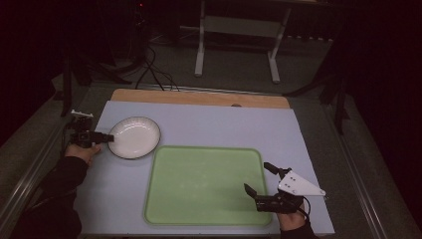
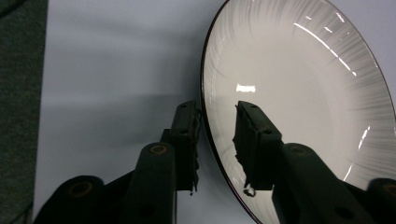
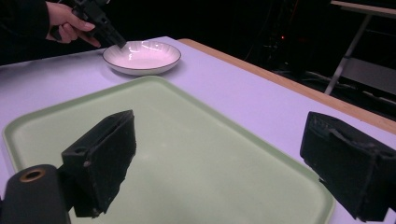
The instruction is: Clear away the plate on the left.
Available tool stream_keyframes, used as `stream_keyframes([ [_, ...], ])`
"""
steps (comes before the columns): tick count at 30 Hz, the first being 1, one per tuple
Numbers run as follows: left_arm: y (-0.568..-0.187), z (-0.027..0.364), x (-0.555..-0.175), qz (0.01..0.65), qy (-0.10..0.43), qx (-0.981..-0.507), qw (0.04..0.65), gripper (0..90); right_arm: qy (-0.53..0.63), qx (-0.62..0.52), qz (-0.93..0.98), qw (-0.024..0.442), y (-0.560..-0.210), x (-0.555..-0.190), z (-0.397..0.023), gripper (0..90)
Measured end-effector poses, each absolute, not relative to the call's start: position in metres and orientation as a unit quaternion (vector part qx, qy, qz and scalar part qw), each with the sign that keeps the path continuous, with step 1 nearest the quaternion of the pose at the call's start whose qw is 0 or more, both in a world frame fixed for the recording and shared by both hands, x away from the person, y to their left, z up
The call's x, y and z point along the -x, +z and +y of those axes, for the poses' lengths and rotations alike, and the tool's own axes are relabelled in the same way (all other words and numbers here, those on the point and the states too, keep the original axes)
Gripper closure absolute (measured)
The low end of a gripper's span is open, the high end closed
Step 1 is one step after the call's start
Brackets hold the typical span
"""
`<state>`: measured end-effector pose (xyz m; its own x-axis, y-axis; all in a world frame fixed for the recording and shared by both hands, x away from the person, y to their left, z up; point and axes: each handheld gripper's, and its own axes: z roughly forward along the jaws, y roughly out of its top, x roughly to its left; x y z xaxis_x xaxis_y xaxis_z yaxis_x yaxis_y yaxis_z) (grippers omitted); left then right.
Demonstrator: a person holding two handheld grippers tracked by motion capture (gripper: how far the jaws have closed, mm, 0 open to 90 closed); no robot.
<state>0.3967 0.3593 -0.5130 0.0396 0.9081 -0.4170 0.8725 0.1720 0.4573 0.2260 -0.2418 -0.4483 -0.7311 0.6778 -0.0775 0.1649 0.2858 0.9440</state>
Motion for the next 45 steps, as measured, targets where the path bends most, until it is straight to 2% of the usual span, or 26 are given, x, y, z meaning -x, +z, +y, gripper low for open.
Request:
stream_keyframes([
  [11,-0.517,0.359,-0.404,0.707,0.017,-0.633,0.316,79.2,0.529,-0.277,0.765,0.241,-0.449,-0.226,-0.242,10.4],
  [28,-0.525,0.372,-0.408,0.722,-0.051,-0.598,0.344,83.7,0.525,-0.279,0.768,0.24,-0.449,-0.227,-0.242,10.6],
  [45,-0.511,0.365,-0.408,0.726,-0.02,-0.594,0.346,85.6,0.528,-0.282,0.764,0.24,-0.449,-0.228,-0.243,10.6],
])
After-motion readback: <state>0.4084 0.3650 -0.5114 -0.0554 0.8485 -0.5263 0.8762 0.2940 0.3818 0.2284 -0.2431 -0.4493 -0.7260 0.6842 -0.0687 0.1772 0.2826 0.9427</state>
